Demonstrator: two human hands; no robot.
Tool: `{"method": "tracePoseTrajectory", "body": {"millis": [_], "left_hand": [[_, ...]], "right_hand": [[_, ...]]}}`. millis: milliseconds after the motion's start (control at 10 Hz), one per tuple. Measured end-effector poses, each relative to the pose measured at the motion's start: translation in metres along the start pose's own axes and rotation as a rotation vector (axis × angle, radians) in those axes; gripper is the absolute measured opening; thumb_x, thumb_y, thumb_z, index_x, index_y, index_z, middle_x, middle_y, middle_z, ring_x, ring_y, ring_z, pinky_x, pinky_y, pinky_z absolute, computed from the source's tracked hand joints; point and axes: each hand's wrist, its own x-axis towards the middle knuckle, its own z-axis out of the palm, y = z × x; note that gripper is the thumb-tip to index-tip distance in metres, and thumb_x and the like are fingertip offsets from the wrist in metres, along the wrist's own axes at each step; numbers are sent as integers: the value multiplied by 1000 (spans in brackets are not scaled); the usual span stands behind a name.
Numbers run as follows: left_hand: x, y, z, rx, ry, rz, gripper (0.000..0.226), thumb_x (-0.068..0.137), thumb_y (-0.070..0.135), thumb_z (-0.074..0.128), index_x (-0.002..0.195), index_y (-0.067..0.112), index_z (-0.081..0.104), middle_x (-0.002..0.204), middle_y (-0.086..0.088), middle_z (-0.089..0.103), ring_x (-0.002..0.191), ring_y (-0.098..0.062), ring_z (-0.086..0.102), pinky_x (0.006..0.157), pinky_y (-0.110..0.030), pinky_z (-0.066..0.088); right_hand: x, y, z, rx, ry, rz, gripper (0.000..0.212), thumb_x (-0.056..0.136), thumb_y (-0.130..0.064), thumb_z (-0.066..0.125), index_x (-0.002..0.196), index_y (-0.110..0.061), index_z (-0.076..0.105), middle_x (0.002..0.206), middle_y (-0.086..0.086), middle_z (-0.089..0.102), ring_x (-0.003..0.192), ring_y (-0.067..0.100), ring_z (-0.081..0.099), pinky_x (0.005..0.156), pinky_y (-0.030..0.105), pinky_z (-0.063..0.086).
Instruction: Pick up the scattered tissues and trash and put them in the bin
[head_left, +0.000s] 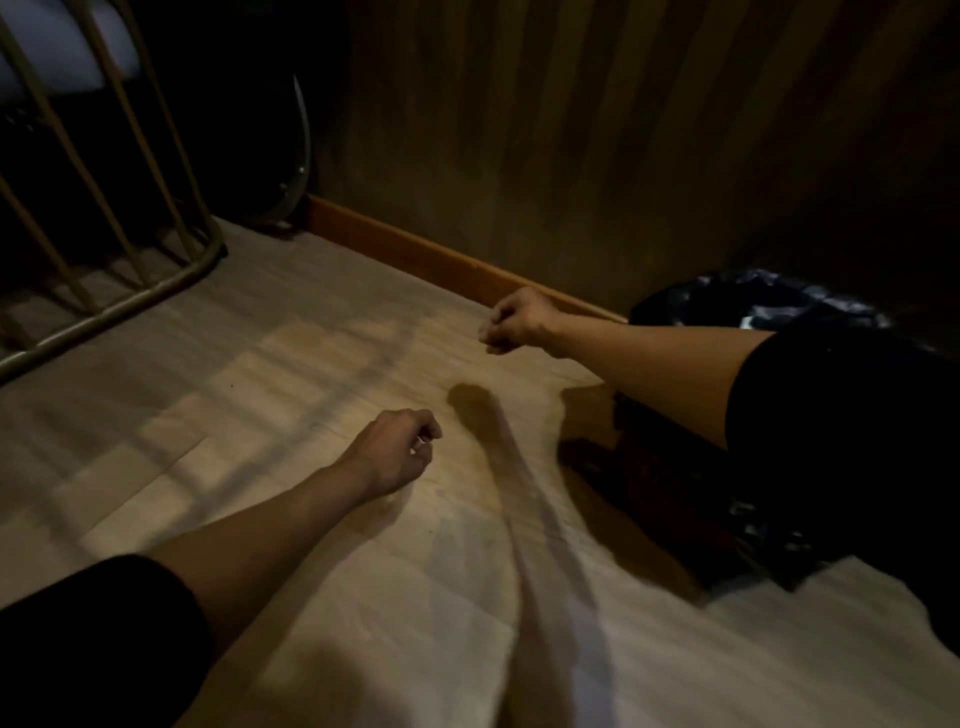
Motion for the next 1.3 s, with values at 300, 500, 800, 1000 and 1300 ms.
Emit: {"method": "tracePoseTrajectory", "body": {"millis": [300,500,800,1000,1300], "left_hand": [[24,89,-5,85,95,126,22,90,20,58,112,21,64,106,1,69,91,-19,65,78,-34,56],[28,138,4,46,90,194,25,91,21,59,115,21,64,109,1,69,95,-19,66,82,-38,58],[34,177,7,39,111,251,27,90,19,59,117,20,63,109,2,70,93,-18,67,80,-38,59],[30,175,3,28,101,230,27,91,19,60,117,22,63,108,3,69,92,-16,66,80,-38,59],[19,128,-14,106,73,63,35,90,28,61,124,19,56,117,-2,66,103,-23,64,86,-41,57]], "right_hand": [[-118,-13,-94,-221,22,-111,14,83,-14,79,94,-6,78,87,4,77,75,8,71,65,19,57],[-195,12,-180,-254,161,-70,12,86,-10,76,95,-1,75,76,6,74,62,6,69,53,17,51],[-243,61,-237,-190,330,115,13,91,-7,67,102,-3,72,94,14,76,72,13,73,55,17,55],[-237,47,-228,-227,389,100,11,91,-9,67,100,-4,71,96,11,74,77,14,73,62,21,58],[-179,-32,-126,-531,179,-217,20,92,-25,69,108,-14,72,92,-3,70,83,11,68,72,23,56]]}}
